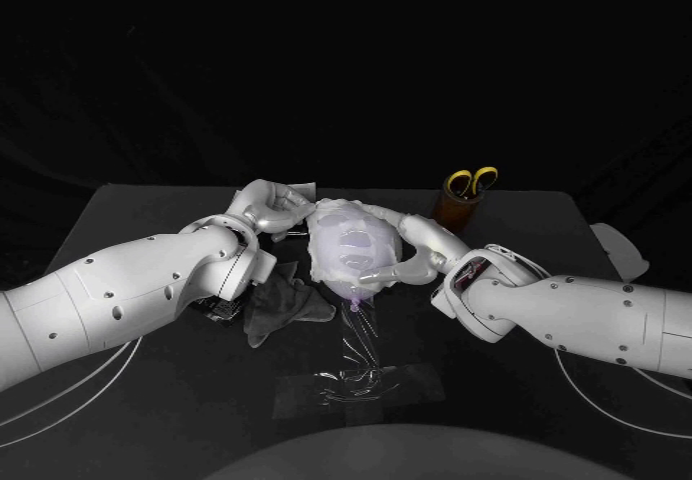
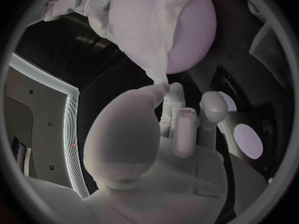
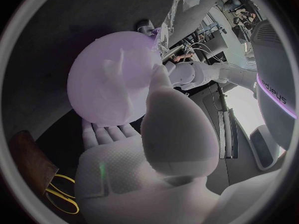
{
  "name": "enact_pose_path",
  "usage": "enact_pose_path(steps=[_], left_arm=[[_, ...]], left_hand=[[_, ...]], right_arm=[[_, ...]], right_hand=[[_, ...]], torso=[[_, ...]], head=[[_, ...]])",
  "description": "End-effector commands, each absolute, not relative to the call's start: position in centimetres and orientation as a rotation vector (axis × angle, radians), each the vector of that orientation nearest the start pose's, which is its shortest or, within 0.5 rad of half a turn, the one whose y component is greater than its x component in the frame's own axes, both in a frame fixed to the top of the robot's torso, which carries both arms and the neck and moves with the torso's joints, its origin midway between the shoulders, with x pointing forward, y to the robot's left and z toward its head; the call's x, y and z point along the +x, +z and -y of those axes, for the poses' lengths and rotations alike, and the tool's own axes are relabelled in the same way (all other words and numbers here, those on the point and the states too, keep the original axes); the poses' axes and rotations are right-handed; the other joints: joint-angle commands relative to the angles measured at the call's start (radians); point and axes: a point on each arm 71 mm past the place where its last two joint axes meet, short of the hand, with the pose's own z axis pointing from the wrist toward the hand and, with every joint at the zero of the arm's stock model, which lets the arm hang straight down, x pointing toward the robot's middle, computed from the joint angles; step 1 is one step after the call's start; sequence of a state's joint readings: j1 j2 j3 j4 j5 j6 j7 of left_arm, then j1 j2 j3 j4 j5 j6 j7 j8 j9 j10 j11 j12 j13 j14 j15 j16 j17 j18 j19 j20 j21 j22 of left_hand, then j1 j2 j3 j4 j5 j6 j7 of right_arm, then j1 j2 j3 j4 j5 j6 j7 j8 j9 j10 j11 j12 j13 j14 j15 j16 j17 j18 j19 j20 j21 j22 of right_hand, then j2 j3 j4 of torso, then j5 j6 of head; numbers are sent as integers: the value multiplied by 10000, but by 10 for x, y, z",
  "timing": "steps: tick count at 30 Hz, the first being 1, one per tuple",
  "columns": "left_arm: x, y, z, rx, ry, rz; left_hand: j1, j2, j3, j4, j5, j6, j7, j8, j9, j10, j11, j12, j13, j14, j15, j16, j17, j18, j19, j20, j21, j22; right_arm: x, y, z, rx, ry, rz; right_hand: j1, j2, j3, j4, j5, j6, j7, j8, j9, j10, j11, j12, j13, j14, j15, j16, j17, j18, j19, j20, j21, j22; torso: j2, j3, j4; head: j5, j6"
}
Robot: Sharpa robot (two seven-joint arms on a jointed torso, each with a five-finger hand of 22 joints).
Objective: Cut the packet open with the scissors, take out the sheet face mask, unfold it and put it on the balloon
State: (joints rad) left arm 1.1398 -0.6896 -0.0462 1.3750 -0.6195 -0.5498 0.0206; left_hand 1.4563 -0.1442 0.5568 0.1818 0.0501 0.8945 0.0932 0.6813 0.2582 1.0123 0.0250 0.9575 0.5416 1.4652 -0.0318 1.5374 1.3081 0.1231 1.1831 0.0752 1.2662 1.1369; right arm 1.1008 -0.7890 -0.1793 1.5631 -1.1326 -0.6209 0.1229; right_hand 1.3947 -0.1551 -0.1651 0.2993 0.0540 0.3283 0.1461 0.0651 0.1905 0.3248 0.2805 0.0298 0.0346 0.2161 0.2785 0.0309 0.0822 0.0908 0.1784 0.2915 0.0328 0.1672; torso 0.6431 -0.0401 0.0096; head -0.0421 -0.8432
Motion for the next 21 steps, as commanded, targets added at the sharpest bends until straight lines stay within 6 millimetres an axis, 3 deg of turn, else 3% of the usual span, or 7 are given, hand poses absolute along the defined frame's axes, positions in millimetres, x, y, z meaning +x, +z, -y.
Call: enact_pose_path(steps=[1, 11, 16, 17, 21], left_arm=[[507, -226, -185, -7862, -9568, -16285], [510, -229, -187, -7955, -9328, -16588], [510, -231, -188, -8011, -9186, -16905], [511, -232, -188, -8038, -9151, -16967], [511, -234, -190, -8169, -9038, -17169]], left_hand=[[-48, 16, 255, -185, 7, -40, 11, 64, 308, 92, -18, -57, 10, 272, -4, 53, 266, -80, 71, 29, 33, 18], [-67, -7, 296, -209, 8, -49, 8, 81, 321, 98, -23, -63, 9, 277, -7, 55, 278, -84, 86, 28, 47, 36], [-138, -132, 414, -302, 8, -77, 35, 112, 347, 18, -1, -126, -8, 278, 4, 53, 291, -59, -4, 27, -16, -55], [-176, -165, 431, -309, 7, -110, 50, 98, 342, -41, 14, -168, -24, 365, 16, 83, 560, -49, -44, 30, -46, -96], [-499, -326, 482, -262, 5, -511, 254, -248, 167, -197, 177, -156, 7, 342, 149, 75, 545, -22, -191, 94, -164, -238]], right_arm=[[429, -261, 164, 904, 9835, -16723], [429, -261, 164, 905, 9831, -16724], [429, -261, 163, 905, 9833, -16726], [429, -261, 163, 906, 9833, -16725], [429, -261, 163, 908, 9831, -16724]], right_hand=[[-6, 102, 64, -11, -39, 57, 1557, 35, 9, 33, 13, 54, 12, -59, 13, -9, -11, -145, 66, 26, 41, 3], [-6, 102, 64, -11, -39, 57, 1557, 35, 9, 33, 13, 54, 12, -59, 13, -9, -11, -145, 66, 26, 41, 3], [-6, 102, 64, -11, -39, 57, 1557, 35, 9, 33, 13, 54, 12, -59, 13, -9, -11, -145, 66, 26, 41, 3], [-6, 102, 64, -11, -39, 57, 1557, 35, 9, 33, 13, 54, 12, -59, 13, -9, -11, -145, 66, 26, 41, 3], [-6, 102, 64, -11, -39, 57, 1557, 35, 9, 33, 13, 54, 12, -59, 13, -9, -11, -145, 66, 26, 41, 3]], torso=[[4, -3, -1], [1, 1, -4], [-2, 5, 1], [-2, 5, 1], [2, 0, 1]], head=[[4, -1], [9, -6], [13, -6], [13, -6], [9, -1]])
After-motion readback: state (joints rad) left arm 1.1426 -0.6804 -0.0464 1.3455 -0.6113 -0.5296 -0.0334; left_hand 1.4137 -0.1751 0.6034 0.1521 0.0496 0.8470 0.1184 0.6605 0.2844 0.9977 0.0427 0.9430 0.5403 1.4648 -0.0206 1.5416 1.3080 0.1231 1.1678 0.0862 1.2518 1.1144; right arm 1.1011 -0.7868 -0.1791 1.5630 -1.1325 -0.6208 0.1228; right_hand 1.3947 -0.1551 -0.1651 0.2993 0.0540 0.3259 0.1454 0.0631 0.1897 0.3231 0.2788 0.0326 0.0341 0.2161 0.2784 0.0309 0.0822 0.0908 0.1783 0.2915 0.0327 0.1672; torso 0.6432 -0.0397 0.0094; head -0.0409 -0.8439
